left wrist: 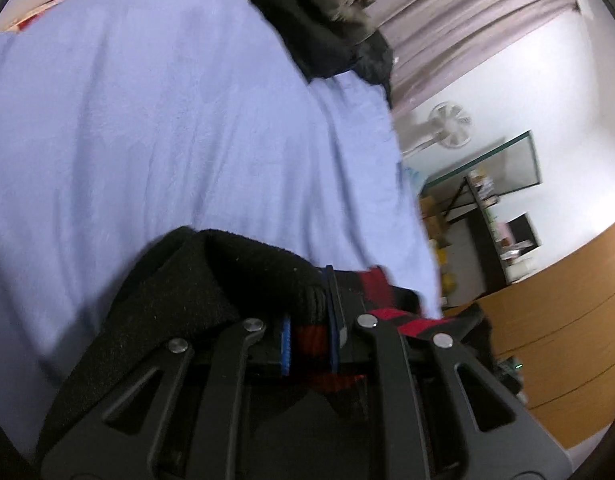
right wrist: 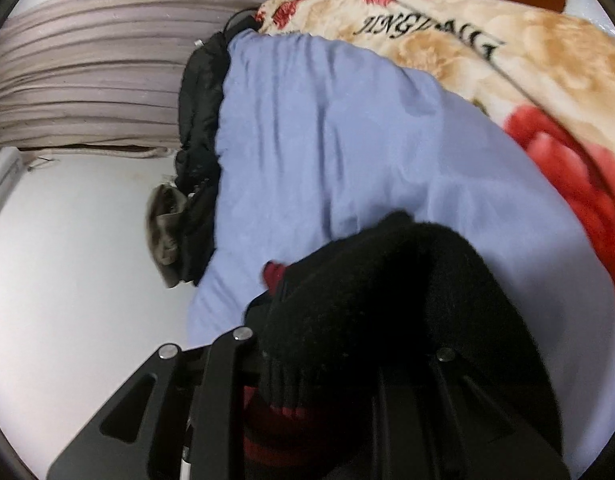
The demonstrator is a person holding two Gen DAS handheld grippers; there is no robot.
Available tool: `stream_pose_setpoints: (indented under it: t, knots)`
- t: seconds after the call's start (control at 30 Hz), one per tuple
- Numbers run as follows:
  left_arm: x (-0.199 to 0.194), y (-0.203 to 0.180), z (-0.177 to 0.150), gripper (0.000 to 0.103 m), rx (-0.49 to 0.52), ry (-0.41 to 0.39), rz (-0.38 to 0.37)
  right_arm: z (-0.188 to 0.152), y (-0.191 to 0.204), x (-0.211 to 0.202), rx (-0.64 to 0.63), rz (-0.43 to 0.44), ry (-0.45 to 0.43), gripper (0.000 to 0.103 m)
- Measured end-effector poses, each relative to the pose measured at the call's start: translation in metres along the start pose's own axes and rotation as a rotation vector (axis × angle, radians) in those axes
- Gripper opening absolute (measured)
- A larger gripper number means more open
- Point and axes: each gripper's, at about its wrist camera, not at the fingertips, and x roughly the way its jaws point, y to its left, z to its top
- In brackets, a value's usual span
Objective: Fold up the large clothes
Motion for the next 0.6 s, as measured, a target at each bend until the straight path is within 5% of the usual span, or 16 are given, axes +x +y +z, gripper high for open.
stream_pose_setpoints:
  t: [0.23, 0.47, 0.57, 0.6]
  knots:
    - [0.056, 0.026, 0.007, 0.016, 0.017, 0.022, 0.038, 0.017, -0.032, 0.04, 0.026, 0.018, 0.024, 0.015]
    - [0.031, -0.004, 0.003, 0.017, 0.105, 0.034, 0.089, 0.014, 0.006, 0.02, -0.065, -0.044, 0.109, 0.023]
    - [0.01, -0.029, 0.002, 0.03, 0.172, 0.063, 0.085, 0.006, 0.031, 0.004, -0.152, -0.087, 0.149, 0.028]
    - [0.004, -0.037, 0.001, 0.038, 0.195, 0.077, 0.083, 0.003, 0.039, -0.003, -0.182, -0.099, 0.162, 0.037]
